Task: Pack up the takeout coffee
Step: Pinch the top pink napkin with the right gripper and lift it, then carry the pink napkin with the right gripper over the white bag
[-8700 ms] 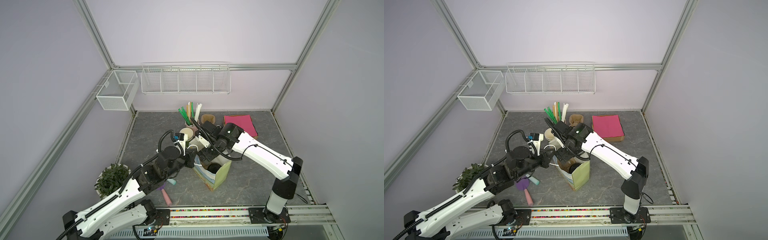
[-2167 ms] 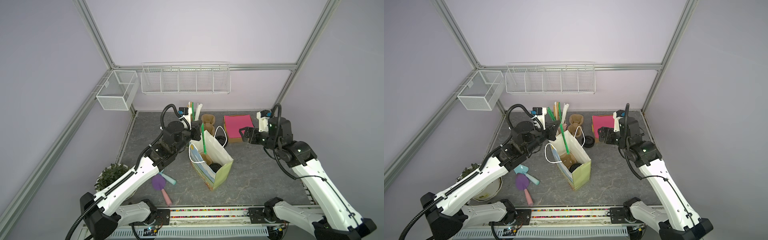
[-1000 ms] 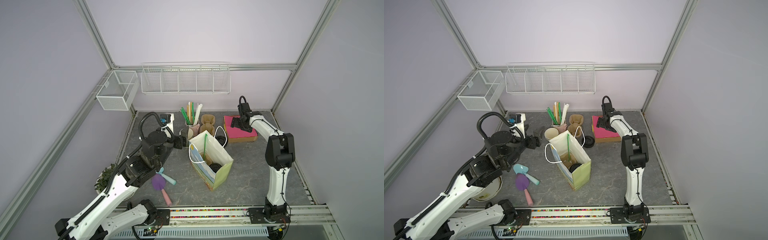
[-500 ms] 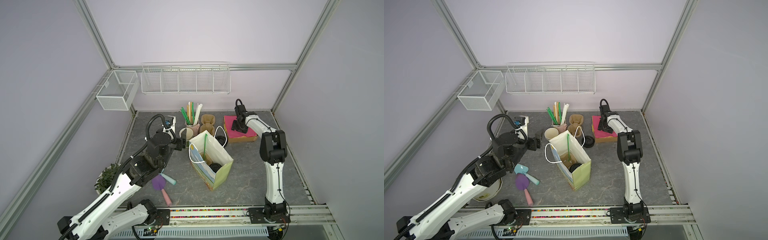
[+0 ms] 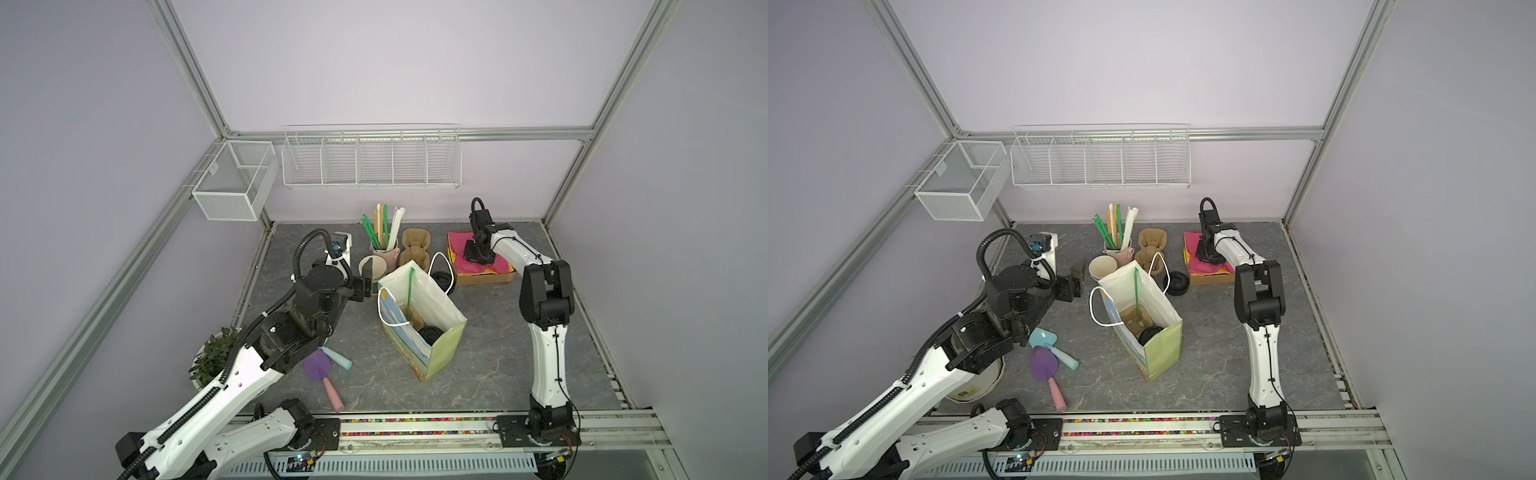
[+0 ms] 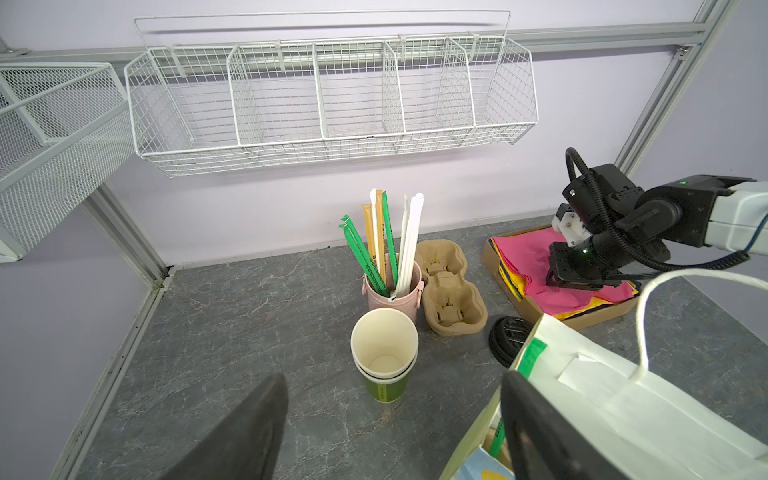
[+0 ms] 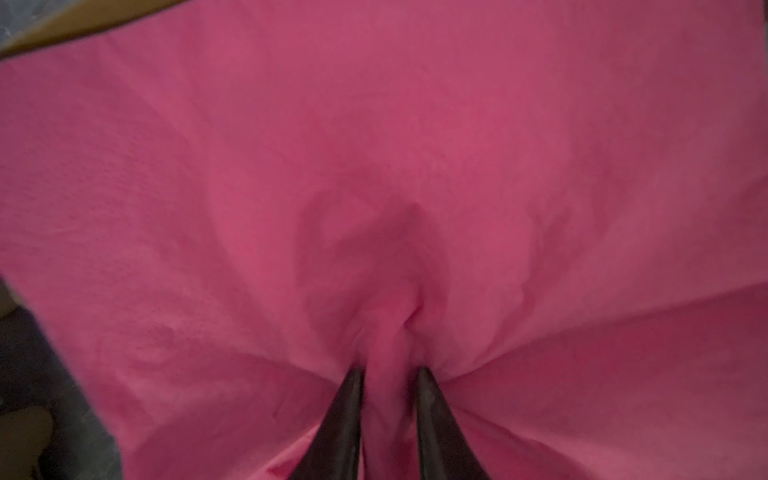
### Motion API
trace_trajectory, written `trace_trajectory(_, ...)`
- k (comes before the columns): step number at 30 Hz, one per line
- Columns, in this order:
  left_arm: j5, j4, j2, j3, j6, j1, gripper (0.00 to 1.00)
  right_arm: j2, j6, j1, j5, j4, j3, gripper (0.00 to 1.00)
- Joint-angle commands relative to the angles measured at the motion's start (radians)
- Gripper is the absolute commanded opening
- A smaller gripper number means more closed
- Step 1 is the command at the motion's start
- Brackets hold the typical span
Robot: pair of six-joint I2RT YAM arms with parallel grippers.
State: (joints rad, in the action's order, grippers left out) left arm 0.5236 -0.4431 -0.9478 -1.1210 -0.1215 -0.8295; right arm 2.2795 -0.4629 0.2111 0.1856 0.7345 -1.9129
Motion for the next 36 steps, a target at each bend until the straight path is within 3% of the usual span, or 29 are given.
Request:
trace_trajectory(1,0.009,0.01,0.011,0.013,0.017,0.006,0.81,-0.053,-0.002,0.001,-0.007,0.0,0.021,0.24)
trace_trajectory(17,0.006,0.007,0.011,0.013,0.016,0.012,0.81,-0.141,0.001,0.0,0.025,-0.014,0.075,0.07)
trace_trajectory(23,0.003,0.006,0.015,0.013,0.017,0.012,0.81,-0.181,0.006,-0.036,0.009,-0.01,0.083,0.06)
trace_trajectory(31,0.001,0.011,0.028,0.016,0.011,0.016,0.81,-0.456,-0.018,-0.038,-0.007,-0.091,0.246,0.07)
trace_trajectory(36,0.001,0.016,0.041,0.021,0.003,0.018,0.81,-0.711,-0.054,-0.031,-0.076,-0.168,0.411,0.07)
